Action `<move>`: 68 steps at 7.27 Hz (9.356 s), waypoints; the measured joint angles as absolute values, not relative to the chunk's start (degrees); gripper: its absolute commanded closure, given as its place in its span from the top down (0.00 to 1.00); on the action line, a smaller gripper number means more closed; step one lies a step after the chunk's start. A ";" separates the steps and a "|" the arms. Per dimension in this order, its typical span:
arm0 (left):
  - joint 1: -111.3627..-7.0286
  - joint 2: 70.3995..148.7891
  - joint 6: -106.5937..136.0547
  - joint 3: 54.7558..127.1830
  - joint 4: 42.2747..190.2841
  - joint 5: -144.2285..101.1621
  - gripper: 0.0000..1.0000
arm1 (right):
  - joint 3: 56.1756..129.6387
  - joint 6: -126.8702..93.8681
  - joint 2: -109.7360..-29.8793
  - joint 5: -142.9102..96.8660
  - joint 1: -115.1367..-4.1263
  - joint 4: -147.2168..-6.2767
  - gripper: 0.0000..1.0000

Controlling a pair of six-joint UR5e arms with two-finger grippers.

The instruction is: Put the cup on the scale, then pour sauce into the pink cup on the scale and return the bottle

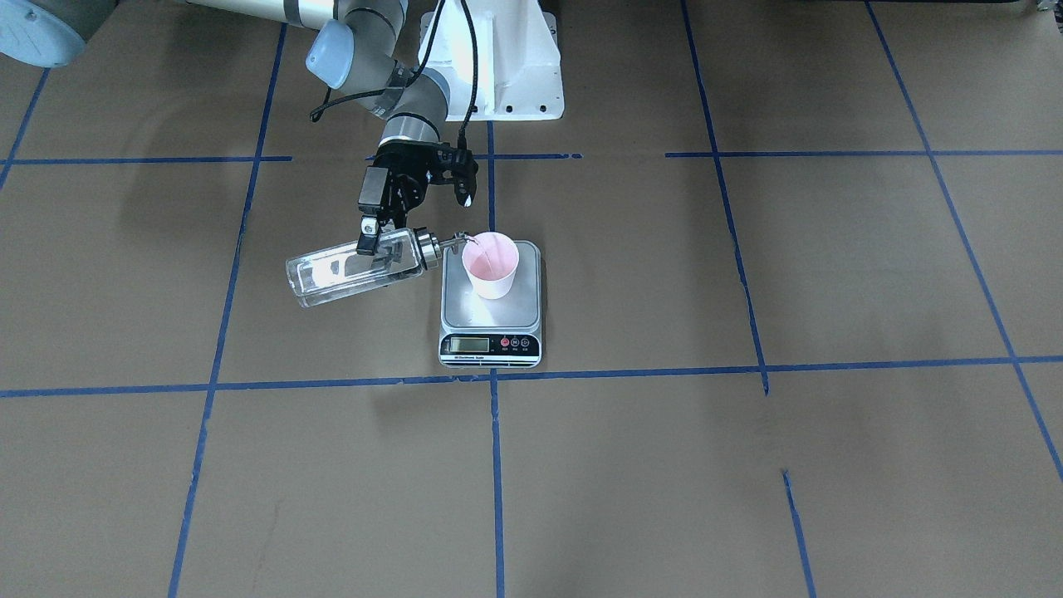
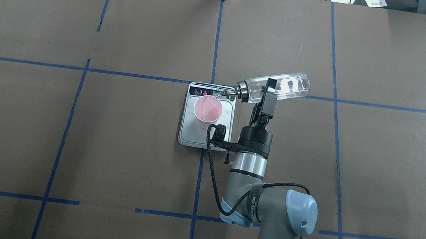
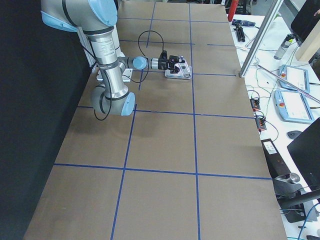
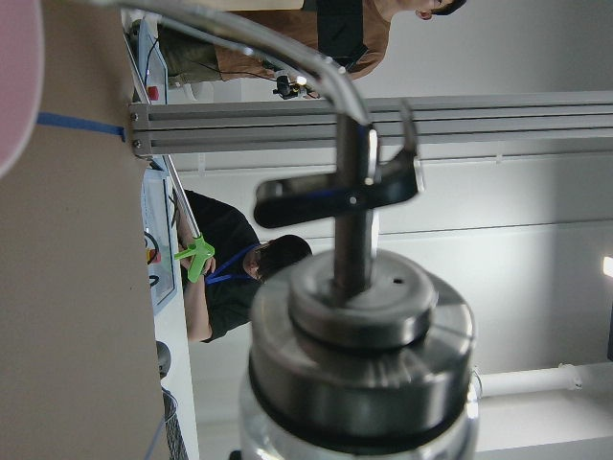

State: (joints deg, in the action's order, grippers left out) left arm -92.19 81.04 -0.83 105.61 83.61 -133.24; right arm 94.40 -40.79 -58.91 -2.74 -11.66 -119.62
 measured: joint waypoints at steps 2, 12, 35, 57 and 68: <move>-92.20 81.01 -0.82 105.54 83.54 -133.24 1.00 | 94.40 -40.78 -58.99 -2.25 -11.74 -119.62 0.00; -92.19 81.11 -0.88 105.44 83.34 -133.24 1.00 | 94.39 -40.78 -58.85 -2.02 -11.78 -119.61 0.00; -92.27 81.19 -0.97 107.62 83.58 -133.19 1.00 | 115.12 -59.52 -69.19 -31.52 -9.54 -73.76 0.00; -92.29 80.07 -0.88 110.56 83.58 -132.45 1.00 | 107.22 -80.47 -92.83 -36.45 -13.19 -56.52 0.00; -92.29 79.98 -0.88 110.32 83.50 -132.54 1.00 | 106.95 -80.36 -92.57 -36.05 -13.25 -56.37 1.00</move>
State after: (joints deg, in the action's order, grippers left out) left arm -92.29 79.98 -0.88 110.32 83.50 -132.54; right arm 106.95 -80.36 -92.57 -36.05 -13.25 -56.37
